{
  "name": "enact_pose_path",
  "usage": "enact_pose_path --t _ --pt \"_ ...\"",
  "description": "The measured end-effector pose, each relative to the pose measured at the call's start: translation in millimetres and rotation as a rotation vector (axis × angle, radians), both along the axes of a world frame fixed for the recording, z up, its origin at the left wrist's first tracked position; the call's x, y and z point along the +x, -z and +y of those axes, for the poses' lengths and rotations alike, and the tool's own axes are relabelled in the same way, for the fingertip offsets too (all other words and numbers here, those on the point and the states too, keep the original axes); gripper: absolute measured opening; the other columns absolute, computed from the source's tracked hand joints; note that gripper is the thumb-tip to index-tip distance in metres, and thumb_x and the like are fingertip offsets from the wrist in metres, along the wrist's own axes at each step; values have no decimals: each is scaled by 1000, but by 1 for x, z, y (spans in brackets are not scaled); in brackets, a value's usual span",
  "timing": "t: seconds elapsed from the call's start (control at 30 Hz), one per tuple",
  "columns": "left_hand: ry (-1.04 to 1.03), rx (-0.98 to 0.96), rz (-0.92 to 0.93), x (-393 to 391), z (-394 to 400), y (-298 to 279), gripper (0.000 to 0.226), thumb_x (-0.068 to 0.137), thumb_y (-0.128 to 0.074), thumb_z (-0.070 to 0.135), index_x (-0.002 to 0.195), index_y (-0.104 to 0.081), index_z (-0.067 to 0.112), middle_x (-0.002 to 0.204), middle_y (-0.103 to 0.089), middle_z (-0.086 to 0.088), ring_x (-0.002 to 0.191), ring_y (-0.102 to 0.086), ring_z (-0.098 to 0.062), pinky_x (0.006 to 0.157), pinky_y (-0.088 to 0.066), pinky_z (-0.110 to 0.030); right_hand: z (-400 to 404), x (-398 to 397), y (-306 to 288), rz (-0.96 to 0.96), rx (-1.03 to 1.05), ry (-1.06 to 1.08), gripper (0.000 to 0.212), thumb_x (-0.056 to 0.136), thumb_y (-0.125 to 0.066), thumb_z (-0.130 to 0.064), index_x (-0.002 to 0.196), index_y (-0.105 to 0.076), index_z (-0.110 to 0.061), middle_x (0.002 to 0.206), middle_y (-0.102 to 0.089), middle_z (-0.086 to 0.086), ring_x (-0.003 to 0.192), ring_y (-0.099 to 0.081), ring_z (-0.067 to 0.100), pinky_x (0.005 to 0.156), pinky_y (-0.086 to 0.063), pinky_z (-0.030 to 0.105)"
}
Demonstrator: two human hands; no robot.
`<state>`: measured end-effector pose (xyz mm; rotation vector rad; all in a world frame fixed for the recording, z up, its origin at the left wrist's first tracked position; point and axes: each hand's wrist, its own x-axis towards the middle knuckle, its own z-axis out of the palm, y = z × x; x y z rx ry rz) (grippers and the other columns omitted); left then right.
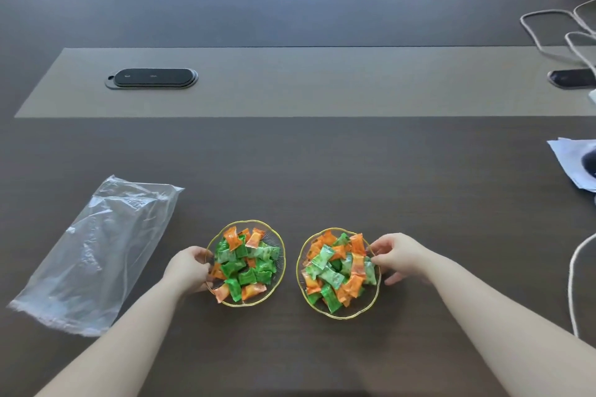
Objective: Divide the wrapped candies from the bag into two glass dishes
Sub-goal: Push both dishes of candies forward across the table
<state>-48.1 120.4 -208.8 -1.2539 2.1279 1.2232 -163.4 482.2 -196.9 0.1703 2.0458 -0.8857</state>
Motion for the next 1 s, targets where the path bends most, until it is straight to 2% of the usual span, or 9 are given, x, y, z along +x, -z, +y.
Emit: enact_pose_path --t 0.07,0.1,0.27,0.37,0.47,0.57,0.73,0.93,1.0 --pt "-55 69 28 -6 11 -3 17 85 -47 -8 88 -58 4 79 -58 -13 60 -61 -24 49 -57 -29 -2 -1 5 16 -8 3 20 85 -54 -1 97 -66 -11 95 -67 9 85 -71 22 64 -62 34" --pt "-68 95 42 -10 16 -4 17 85 -47 -8 91 -59 2 78 -57 -12 60 -61 -23 46 -56 -26 -2 -2 8 22 -17 13 20 85 -52 1 96 -66 -9 96 -67 11 84 -71 23 66 -63 36" --pt "-138 189 91 -31 23 -7 20 85 -47 -10 86 -60 5 84 -59 -12 66 -66 -25 48 -58 -28 5 -18 8 49 -59 83 22 85 -48 5 94 -65 -5 94 -66 12 79 -71 23 61 -62 34" --pt "-181 240 126 -51 30 -11 21 84 -49 -11 83 -60 7 86 -61 -12 67 -66 -25 51 -59 -30 15 -36 5 48 -117 251 20 86 -46 9 87 -63 -3 86 -66 15 72 -70 24 59 -62 35" --pt "-243 278 180 -75 39 -16 19 86 -49 -9 84 -60 7 86 -62 -12 67 -66 -23 47 -58 -27 23 -60 1 81 -172 454 16 85 -47 11 91 -61 3 86 -63 19 69 -67 25 53 -61 33" --pt "-290 329 232 -108 48 -18 18 86 -50 -7 99 -60 3 92 -66 -15 73 -68 -25 57 -58 -33 27 -90 -6 139 -222 638 15 86 -47 11 86 -59 1 89 -63 21 69 -65 24 44 -58 27" --pt "-352 401 321 -179 67 -26 22 88 -48 -7 107 -55 3 84 -65 -11 72 -66 -23 61 -54 -32 29 -153 -7 222 -237 891 18 86 -50 9 102 -55 3 111 -61 23 84 -68 31 49 -61 32" --pt "-443 481 399 -275 86 -21 29 88 -45 -9 116 -52 -3 87 -65 -15 77 -67 -25 71 -56 -38 27 -226 -9 286 -256 1165 24 84 -47 12 101 -53 -3 107 -59 17 66 -64 22 51 -60 34" --pt "-466 510 429 -307 97 -20 29 89 -45 -9 116 -51 -3 86 -65 -14 76 -67 -24 71 -56 -38 28 -250 -9 302 -281 1256 26 83 -45 14 100 -53 -4 104 -58 16 70 -65 26 59 -59 36"
